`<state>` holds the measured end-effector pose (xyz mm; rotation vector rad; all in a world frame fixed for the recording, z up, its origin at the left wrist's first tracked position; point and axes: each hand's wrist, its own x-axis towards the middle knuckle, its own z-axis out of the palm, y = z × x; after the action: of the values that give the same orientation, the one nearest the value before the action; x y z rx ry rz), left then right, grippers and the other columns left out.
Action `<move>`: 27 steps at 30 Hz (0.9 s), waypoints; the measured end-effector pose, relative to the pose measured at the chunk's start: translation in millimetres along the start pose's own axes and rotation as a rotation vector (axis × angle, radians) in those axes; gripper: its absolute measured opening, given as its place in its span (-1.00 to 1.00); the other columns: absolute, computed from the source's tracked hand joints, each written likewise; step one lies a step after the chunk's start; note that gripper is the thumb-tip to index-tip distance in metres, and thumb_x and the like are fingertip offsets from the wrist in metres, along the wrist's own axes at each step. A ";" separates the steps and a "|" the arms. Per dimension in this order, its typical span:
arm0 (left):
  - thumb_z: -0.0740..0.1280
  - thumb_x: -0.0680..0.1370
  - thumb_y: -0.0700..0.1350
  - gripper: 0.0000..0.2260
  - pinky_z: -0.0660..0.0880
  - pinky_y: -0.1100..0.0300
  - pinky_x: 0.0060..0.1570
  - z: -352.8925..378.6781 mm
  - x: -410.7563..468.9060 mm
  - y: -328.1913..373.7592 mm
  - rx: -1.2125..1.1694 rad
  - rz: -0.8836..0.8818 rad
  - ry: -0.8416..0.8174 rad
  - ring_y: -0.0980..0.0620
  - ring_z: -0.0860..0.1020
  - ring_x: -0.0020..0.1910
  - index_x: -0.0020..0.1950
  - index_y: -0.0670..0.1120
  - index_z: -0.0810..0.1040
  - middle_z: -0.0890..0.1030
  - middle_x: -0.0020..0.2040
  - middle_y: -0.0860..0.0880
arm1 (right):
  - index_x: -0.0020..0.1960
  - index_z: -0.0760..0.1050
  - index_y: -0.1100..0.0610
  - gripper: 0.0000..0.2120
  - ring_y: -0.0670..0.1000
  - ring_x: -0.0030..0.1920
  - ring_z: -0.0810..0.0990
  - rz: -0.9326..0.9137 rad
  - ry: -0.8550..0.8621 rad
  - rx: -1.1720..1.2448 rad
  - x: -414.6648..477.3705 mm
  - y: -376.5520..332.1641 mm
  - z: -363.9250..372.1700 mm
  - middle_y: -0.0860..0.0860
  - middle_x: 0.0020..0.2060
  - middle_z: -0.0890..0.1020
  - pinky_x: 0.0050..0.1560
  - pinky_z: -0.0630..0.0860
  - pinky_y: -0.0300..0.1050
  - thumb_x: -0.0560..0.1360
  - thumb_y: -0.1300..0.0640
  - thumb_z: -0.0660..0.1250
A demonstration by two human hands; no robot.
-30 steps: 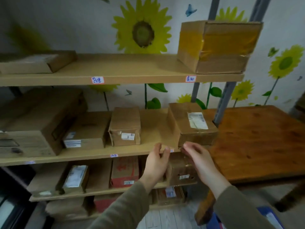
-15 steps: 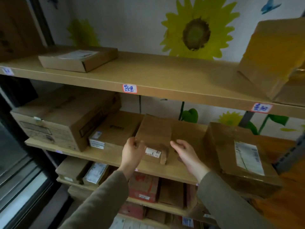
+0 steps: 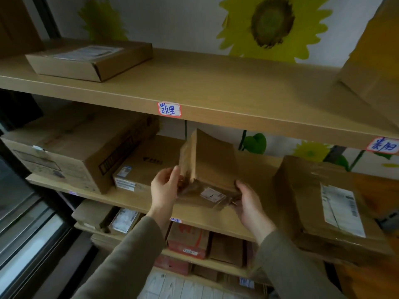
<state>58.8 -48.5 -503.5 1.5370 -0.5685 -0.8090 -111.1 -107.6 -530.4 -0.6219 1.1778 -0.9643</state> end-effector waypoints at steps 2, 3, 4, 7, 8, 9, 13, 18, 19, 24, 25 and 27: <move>0.37 0.50 -0.01 -0.65 0.54 0.16 -0.07 -3.6 -0.8 1.3 0.065 -0.002 -0.004 -0.05 0.58 0.03 0.22 -0.12 0.46 0.59 0.07 -0.09 | 0.25 0.44 0.19 -0.70 0.15 0.09 0.57 0.009 -0.011 0.057 -4.7 0.2 -2.2 0.19 0.10 0.60 0.12 0.50 0.06 0.58 0.10 0.18; 0.39 0.47 0.03 -0.57 0.54 0.12 -0.01 -6.1 -0.5 1.9 0.072 -0.066 -0.041 -0.05 0.58 0.05 0.26 -0.11 0.43 0.58 0.10 -0.09 | 0.21 0.45 0.20 -0.73 0.15 0.09 0.57 0.004 -0.025 0.072 -8.6 0.0 -2.5 0.19 0.09 0.60 0.06 0.52 0.03 0.58 0.10 0.17; 0.39 0.45 0.09 -0.52 0.54 0.09 0.01 -8.3 0.4 2.5 0.032 -0.170 -0.108 -0.05 0.58 0.04 0.27 -0.11 0.41 0.58 0.10 -0.10 | 0.16 0.47 0.20 -0.75 0.15 0.08 0.58 -0.002 -0.042 0.086 -12.0 -0.2 -2.2 0.19 0.06 0.61 0.01 0.52 0.01 0.58 0.10 0.15; 0.34 0.46 0.14 -0.60 0.52 -0.08 0.09 -12.8 -1.5 10.4 -0.283 -0.472 -0.365 -0.12 0.61 0.02 0.15 -0.10 0.46 0.64 0.02 -0.16 | 0.10 0.49 0.20 -0.75 0.14 0.07 0.58 -0.023 -0.065 0.035 -20.9 -3.0 1.7 0.19 0.05 0.62 0.02 0.52 -0.01 0.60 0.09 0.12; 0.33 0.48 0.11 -0.64 0.48 -0.15 0.14 -13.2 -2.4 12.0 -0.362 -0.497 -0.402 -0.16 0.61 0.05 0.14 -0.09 0.46 0.64 0.04 -0.18 | 0.18 0.48 0.20 -0.72 0.13 0.09 0.58 -0.042 -0.051 -0.031 -21.9 -3.8 2.1 0.19 0.09 0.61 0.05 0.52 -0.01 0.60 0.09 0.12; 0.32 0.50 0.08 -0.66 0.46 -0.19 0.17 -14.0 -3.3 12.7 -0.385 -0.482 -0.425 -0.18 0.60 0.08 0.16 -0.10 0.46 0.63 0.07 -0.20 | 0.27 0.44 0.19 -0.69 0.12 0.12 0.56 -0.084 -0.019 -0.137 -23.8 -5.3 2.5 0.17 0.15 0.58 0.09 0.51 -0.03 0.60 0.11 0.13; 0.31 0.51 0.01 -0.59 0.51 -0.12 0.13 -16.1 -5.0 14.6 -0.323 -0.347 -0.450 -0.14 0.60 0.08 0.28 -0.16 0.41 0.61 0.10 -0.19 | 0.40 0.33 0.10 -0.59 0.03 0.19 0.51 -0.324 0.031 -0.453 -33.1 -13.0 4.1 0.07 0.27 0.50 0.11 0.46 -0.19 0.57 0.12 0.23; 0.28 0.45 0.24 -0.40 0.47 0.00 0.21 -11.1 -14.1 15.0 -0.126 -0.172 -0.545 -0.02 0.55 0.16 0.37 -0.07 0.38 0.58 0.17 -0.07 | 0.24 0.43 0.03 -0.33 -0.03 0.14 0.51 -0.132 -0.159 -0.366 -43.4 -22.7 17.9 -0.06 0.11 0.56 0.24 0.39 -0.01 0.28 -0.35 0.36; 0.24 0.44 0.31 -0.41 0.45 0.00 0.23 -11.3 -13.9 16.3 -0.087 -0.150 -0.591 -0.01 0.54 0.19 0.35 -0.02 0.43 0.58 0.20 -0.06 | 0.25 0.39 0.05 -0.32 0.01 0.15 0.51 -0.118 -0.124 -0.342 -42.3 -21.9 17.9 -0.05 0.11 0.56 0.29 0.38 0.06 0.27 -0.29 0.41; 0.31 0.54 -0.07 -0.75 0.51 0.22 -0.06 -14.8 -6.7 16.6 0.131 0.081 -0.337 0.01 0.55 0.08 0.22 -0.05 0.51 0.57 0.20 -0.09 | 0.32 0.40 0.14 -0.40 0.14 0.15 0.57 -0.003 -0.190 0.016 -38.3 -11.7 5.8 0.14 0.13 0.62 0.10 0.51 0.08 0.35 -0.08 0.37; 0.37 0.50 -0.07 -0.62 0.49 0.20 0.02 -17.2 -4.4 15.1 0.173 0.106 -0.306 0.01 0.52 0.14 0.30 -0.07 0.44 0.53 0.24 -0.07 | 0.32 0.41 0.12 -0.43 0.14 0.18 0.57 0.004 -0.236 0.048 -40.4 -9.2 5.0 0.14 0.14 0.62 0.15 0.49 0.10 0.37 -0.10 0.32; 0.44 0.43 0.00 -0.36 0.44 0.11 0.20 -22.8 -0.5 14.1 0.124 -0.040 -0.310 -0.02 0.48 0.23 0.43 -0.12 0.27 0.46 0.30 -0.05 | 0.33 0.41 0.08 -0.48 0.14 0.23 0.53 0.009 -0.315 0.105 -38.4 -2.1 1.9 0.12 0.17 0.61 0.26 0.42 0.13 0.43 -0.12 0.22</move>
<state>77.4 -35.5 -489.3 1.5492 -0.8299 -1.0693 -113.0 -75.1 -509.8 -0.6558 0.8453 -0.8780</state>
